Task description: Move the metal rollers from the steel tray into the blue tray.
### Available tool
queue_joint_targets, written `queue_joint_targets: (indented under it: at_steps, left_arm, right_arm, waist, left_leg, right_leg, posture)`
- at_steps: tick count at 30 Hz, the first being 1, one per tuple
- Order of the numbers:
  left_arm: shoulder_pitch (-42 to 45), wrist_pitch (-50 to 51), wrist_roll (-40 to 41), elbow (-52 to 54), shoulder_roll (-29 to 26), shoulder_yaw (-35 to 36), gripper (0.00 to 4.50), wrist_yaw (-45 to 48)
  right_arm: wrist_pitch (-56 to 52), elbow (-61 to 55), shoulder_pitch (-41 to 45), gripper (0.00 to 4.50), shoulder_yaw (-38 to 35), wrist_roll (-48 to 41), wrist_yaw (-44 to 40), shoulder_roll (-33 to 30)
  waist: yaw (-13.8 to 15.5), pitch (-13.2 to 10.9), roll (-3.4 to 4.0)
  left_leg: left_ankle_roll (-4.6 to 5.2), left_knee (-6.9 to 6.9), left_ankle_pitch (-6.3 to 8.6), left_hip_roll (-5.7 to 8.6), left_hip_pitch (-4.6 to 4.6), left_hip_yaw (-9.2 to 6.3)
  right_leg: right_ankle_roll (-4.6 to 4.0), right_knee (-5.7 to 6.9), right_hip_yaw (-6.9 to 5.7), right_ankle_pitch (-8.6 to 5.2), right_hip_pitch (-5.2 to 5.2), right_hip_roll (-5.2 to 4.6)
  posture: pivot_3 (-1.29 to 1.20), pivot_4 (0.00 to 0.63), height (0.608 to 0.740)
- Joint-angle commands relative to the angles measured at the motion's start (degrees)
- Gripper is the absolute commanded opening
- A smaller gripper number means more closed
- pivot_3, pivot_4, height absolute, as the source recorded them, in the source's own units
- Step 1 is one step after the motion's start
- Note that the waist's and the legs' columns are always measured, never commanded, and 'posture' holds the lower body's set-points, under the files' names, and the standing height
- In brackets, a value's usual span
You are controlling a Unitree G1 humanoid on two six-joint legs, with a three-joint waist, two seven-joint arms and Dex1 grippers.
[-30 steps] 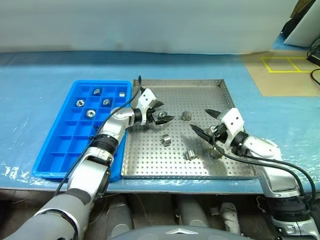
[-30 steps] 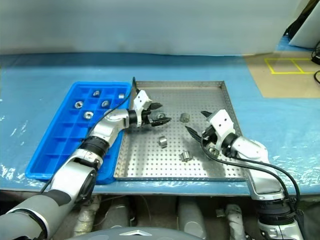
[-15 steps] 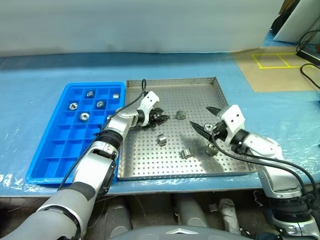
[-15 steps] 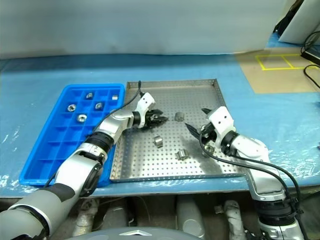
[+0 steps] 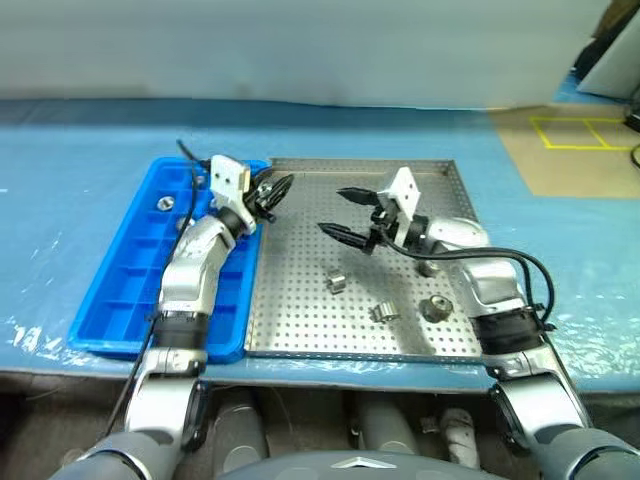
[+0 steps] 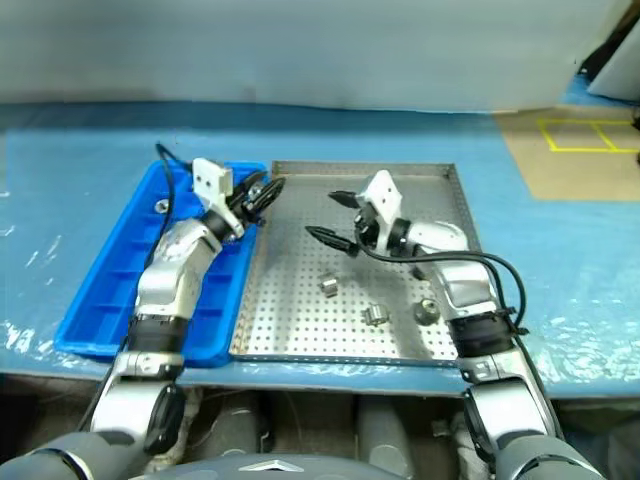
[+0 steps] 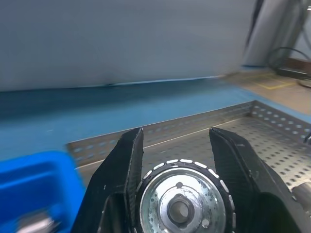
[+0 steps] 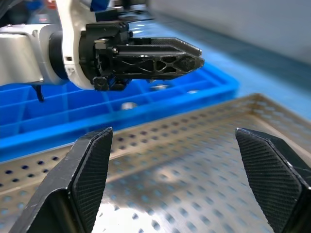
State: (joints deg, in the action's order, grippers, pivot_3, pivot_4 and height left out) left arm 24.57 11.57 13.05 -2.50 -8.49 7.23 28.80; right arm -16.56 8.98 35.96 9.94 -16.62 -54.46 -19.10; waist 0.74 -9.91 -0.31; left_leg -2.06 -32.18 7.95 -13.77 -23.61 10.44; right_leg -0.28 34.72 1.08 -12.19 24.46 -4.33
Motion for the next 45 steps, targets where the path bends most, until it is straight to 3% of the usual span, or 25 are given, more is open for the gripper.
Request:
queue_joint_targets:
  at_steps: [1, 7, 11, 24, 29, 32, 37, 45]
  left_arm:
    - [-3.1, -1.6, -0.6, 7.3, 0.5, 2.0, 1.82, -6.0]
    - [-9.0, -3.9, -5.5, 9.2, 0.4, 6.3, 1.82, -18.7]
    - [-8.9, -2.3, -6.9, 5.1, -0.1, 11.2, 1.82, -27.7]
    - [-6.0, 1.0, -5.1, -3.9, 2.1, 11.8, 1.82, -35.5]
    - [-4.9, 0.5, -3.7, -4.0, 3.5, 12.1, 3.44, -36.2]
    - [-1.1, -2.1, -1.9, -5.1, 2.8, 10.8, 4.32, -31.6]
    - [5.6, -5.0, 3.7, -8.4, -0.2, 6.3, 4.32, -13.8]
    - [9.6, -2.6, 7.4, -12.4, -5.6, -7.2, 4.32, 17.7]
  right_arm:
    - [4.6, 3.6, 4.0, 4.28, 1.2, 0.4, -3.4, 2.1]
    - [8.8, 9.8, 7.2, 4.28, 3.8, 2.4, -6.4, 6.4]
    - [8.3, 8.3, 5.8, 4.28, 4.7, 2.9, -6.1, 7.8]
    - [4.9, 0.4, -0.6, 4.28, 3.2, 3.4, -1.3, 4.6]
    - [5.9, 0.5, -1.4, 4.28, 3.0, 4.1, -0.3, 4.1]
    - [6.2, 0.0, -2.1, 4.28, 2.8, 4.1, 0.2, 3.6]
    - [5.6, -2.1, -3.3, 4.28, 0.2, 3.4, 2.4, 1.8]
    - [2.4, -4.9, -6.6, 4.28, -8.8, 1.8, 4.6, -7.3]
  waist:
    - [1.9, 0.0, 0.0]
    - [4.7, 0.0, -0.01]
    - [4.8, 0.0, -0.01]
    - [4.4, 0.1, 0.07]
    - [4.0, 0.1, 0.14]
    - [3.9, 0.1, 0.14]
    - [3.7, 0.0, 0.02]
    - [2.4, 0.0, 0.01]
  left_leg:
    - [-0.01, -0.01, -0.01, -0.01, -0.06, -0.03]
    - [-0.08, -0.03, -0.04, 0.01, -0.09, -0.13]
    - [-0.19, -0.03, -0.1, 0.01, -0.16, -0.27]
    - [-0.38, 0.02, -0.22, 0.04, -0.01, -0.36]
    - [-0.37, 0.01, -0.21, 0.08, 0.01, -0.34]
    - [-0.37, 0.01, -0.21, 0.08, 0.01, -0.34]
    - [-0.36, -0.02, -0.22, 0.08, -0.15, -0.34]
    - [-0.42, 0.02, -0.26, 0.14, -0.25, -0.25]
  right_leg:
    - [0.0, 0.01, -0.07, 0.0, 0.02, -0.01]
    - [0.01, 0.03, -0.16, 0.0, 0.0, -0.07]
    - [0.02, 0.06, -0.3, 0.0, 0.01, -0.07]
    - [0.04, 0.2, -0.23, 0.01, -0.01, 0.0]
    - [0.04, 0.19, -0.16, 0.01, -0.03, -0.01]
    - [0.05, 0.18, -0.16, 0.01, -0.04, -0.01]
    - [0.05, 0.15, -0.17, 0.02, 0.07, -0.01]
    - [0.05, 0.13, -0.05, 0.03, 0.22, 0.03]
  posture:
    - [0.04, 0.15, 0.74]
    - [0.12, 0.15, 0.74]
    - [0.09, 0.15, 0.74]
    - [-0.04, 0.15, 0.74]
    - [-0.07, 0.15, 0.74]
    - [-0.09, 0.15, 0.74]
    - [-0.16, 0.15, 0.74]
    - [-0.28, 0.15, 0.74]
